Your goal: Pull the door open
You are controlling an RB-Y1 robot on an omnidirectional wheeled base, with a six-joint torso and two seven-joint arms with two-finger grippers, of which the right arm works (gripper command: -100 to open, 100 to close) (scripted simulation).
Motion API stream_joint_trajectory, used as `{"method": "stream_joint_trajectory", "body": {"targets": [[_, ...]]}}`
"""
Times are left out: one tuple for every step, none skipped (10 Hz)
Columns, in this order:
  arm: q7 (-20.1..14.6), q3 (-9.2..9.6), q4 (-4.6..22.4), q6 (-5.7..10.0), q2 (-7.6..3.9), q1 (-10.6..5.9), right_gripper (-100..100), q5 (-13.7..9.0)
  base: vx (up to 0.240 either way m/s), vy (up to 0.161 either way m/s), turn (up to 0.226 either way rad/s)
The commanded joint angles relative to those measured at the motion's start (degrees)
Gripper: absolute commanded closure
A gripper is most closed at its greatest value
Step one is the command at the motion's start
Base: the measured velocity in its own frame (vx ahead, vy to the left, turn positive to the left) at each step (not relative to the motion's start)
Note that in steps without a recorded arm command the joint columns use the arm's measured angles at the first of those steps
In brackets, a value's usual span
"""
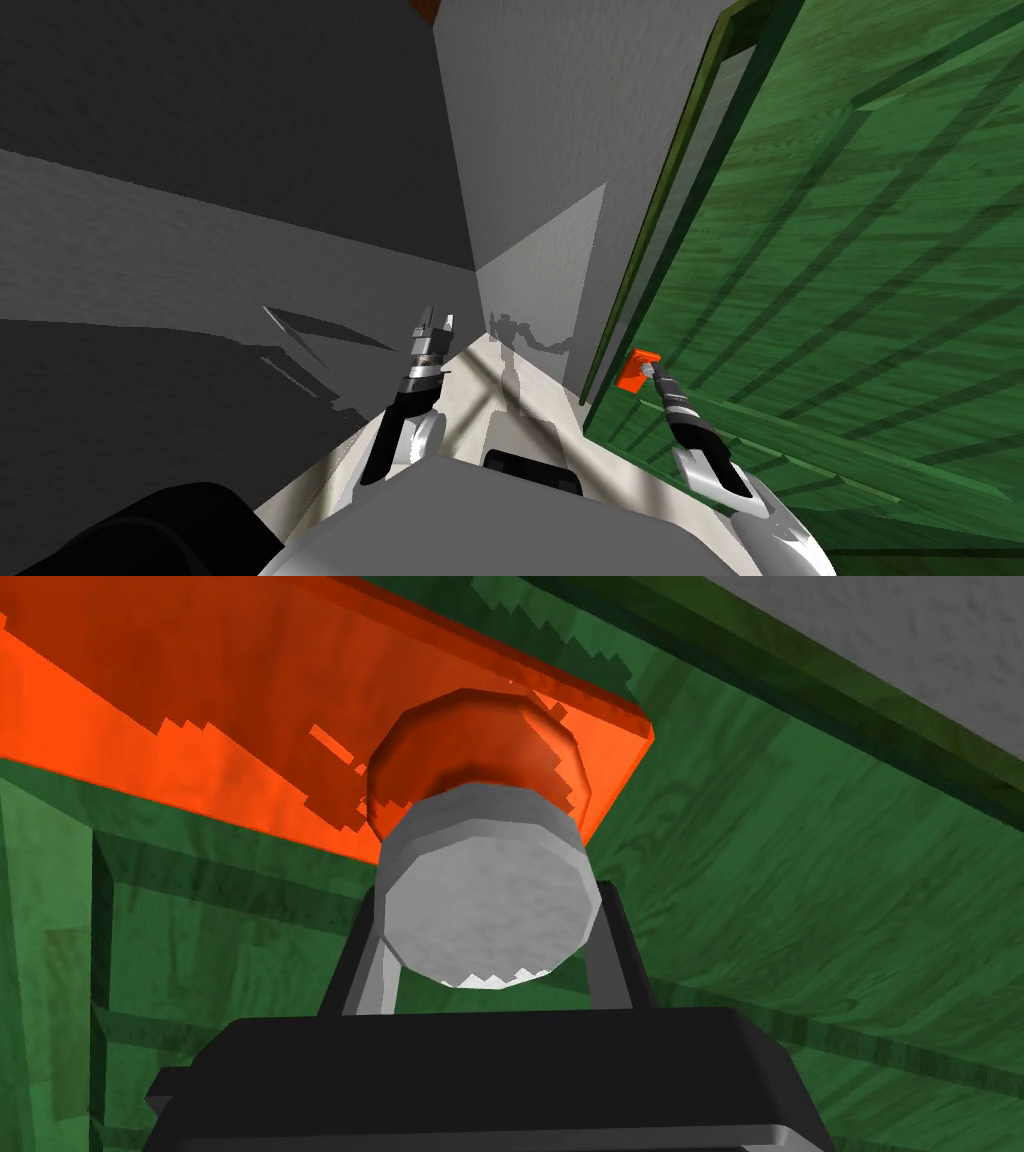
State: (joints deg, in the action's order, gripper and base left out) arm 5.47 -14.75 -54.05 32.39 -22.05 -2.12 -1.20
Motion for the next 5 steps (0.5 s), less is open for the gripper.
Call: {"method": "stream_joint_trajectory", "body": {"targets": [[-2.9,-0.25,0.5,-0.29,0.18,-0.69,100,-1.4,-0.059,-0.039,0.065],[-4.4,-0.16,0.8,-0.57,0.59,-1.28,100,-2.6,-0.108,-0.07,0.118],[-5.4,-0.16,0.8,-0.57,0.59,-1.28,100,-2.6,-0.076,-0.054,0.052],[-7.4,-0.06,1.0,-0.85,1.0,-1.87,100,-3.8,-0.066,-0.044,0.065],[-7.8,-0.06,1.0,-0.85,1.0,-1.87,100,-3.8,-0.054,-0.035,0.037]]}}
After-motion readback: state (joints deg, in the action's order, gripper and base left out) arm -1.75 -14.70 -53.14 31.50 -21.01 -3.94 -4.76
